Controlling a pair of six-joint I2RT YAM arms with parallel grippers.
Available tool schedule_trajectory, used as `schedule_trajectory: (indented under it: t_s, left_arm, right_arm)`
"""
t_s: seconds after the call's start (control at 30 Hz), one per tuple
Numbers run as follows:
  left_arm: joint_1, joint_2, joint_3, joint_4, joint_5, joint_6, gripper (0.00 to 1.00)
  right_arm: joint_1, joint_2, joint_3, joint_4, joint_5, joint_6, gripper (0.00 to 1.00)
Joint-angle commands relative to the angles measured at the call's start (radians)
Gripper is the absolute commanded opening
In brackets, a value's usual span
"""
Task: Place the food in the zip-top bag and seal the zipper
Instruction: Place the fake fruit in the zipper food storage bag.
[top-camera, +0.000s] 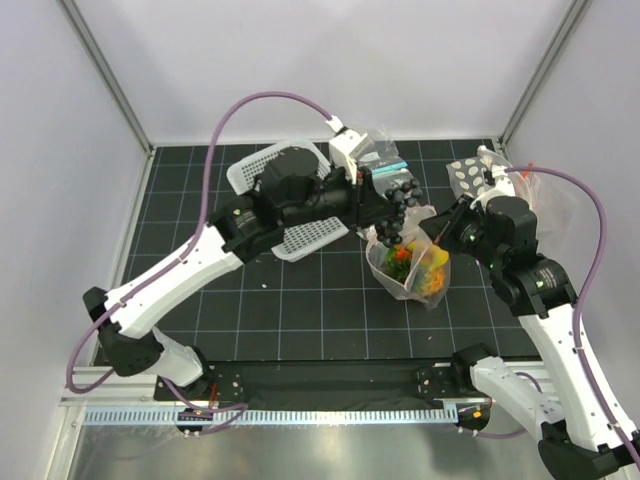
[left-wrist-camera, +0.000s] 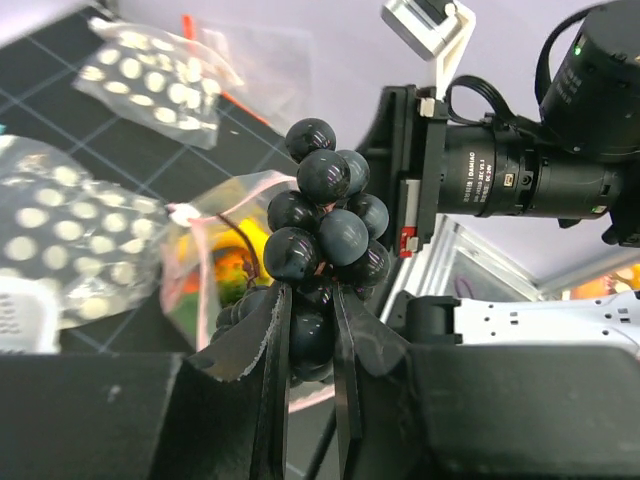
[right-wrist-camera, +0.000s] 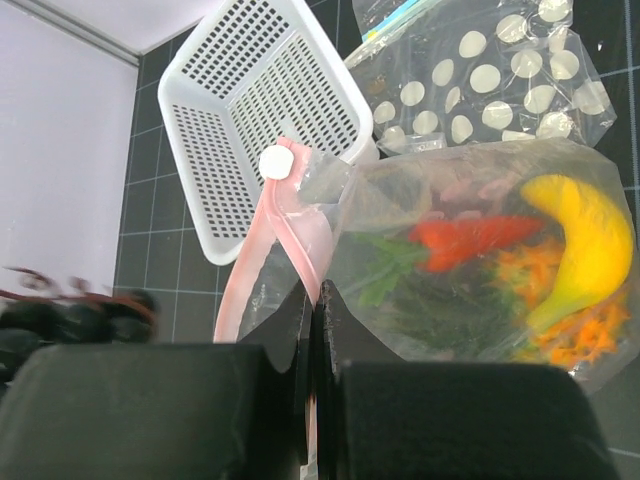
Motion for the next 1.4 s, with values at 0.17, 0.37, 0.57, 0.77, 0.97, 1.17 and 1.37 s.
schedule_trajectory:
  t_s: [0.17, 0.37, 0.57, 0.77, 0.97, 1.17, 1.37]
  left_arm:
    - [-0.060, 0.111, -0.026, 0.183, -0.019, -0.062, 0.00]
    - [-0.097, 0.123, -0.141, 0.278, -0.091, -0.082, 0.00]
    - [-0.135, 0.178, -0.161, 0.263, -0.091, -0.081, 0.04]
    - [-0.163, 0.222, -0.050, 0.083, -0.159, -0.048, 0.72]
    - [-0.167, 0.163, 0.058, -0.105, -0.191, -0.013, 1.00]
    - [-0.169, 0.099, 0.046, -0.237, -0.366, -0.001, 0.99]
    - [-0.169, 0.140, 0.003, -0.284, -0.442, -0.002, 0.99]
  right_arm:
    - [-0.003, -0.029, 0.074, -0.023, -0.002, 0.033, 0.01]
    - [-0.003, -0.032, 0.122, -0.071, 0.047, 0.026, 0.01]
    - [-0.003, -0.004, 0.173, -0.105, 0.101, -0.008, 0.01]
    - [-0.003, -0.003, 0.168, -0.114, 0.122, -0.023, 0.01]
    - [-0.003, 0.002, 0.139, -0.102, 0.119, -0.025, 0.01]
    - [-0.003, 0.003, 0.120, -0.085, 0.104, -0.029, 0.01]
    - [-0.003, 0.008, 0.154, -0.100, 0.113, -0.042, 0.01]
